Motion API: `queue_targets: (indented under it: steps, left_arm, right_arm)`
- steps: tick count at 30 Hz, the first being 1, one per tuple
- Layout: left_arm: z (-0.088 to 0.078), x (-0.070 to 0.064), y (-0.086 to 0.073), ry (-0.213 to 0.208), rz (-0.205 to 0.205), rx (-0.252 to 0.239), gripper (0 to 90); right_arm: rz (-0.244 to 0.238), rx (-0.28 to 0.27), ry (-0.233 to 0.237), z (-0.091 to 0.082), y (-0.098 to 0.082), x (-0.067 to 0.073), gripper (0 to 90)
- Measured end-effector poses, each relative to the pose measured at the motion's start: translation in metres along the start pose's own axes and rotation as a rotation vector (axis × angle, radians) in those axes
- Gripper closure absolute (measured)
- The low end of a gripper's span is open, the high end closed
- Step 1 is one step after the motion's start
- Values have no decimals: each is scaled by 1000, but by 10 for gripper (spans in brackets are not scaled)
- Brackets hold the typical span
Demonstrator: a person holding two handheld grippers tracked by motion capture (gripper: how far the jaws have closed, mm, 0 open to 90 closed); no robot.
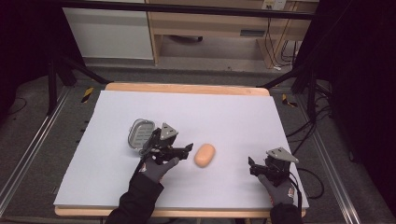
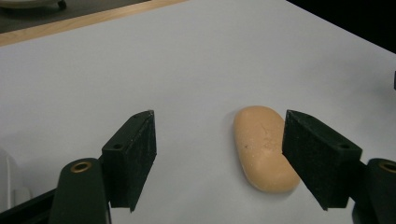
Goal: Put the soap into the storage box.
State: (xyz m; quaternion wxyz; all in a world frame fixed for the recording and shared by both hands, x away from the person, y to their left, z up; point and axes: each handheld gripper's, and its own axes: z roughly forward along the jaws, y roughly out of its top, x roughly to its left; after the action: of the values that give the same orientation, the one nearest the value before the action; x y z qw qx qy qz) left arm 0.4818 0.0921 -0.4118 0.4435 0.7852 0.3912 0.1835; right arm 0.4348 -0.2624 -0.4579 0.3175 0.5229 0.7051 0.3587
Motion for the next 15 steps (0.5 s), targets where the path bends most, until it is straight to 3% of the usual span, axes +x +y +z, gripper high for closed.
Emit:
queue_targets:
  steps: [9,15]
  left_arm:
    - [15,-13,1,-13,37,29,260]
    - [23,-21,1,-20,41,41,260]
  right_arm:
    - [5,-6,-1,-2,0,-2,84]
    - [4,-4,-2,-2,0,-2,84]
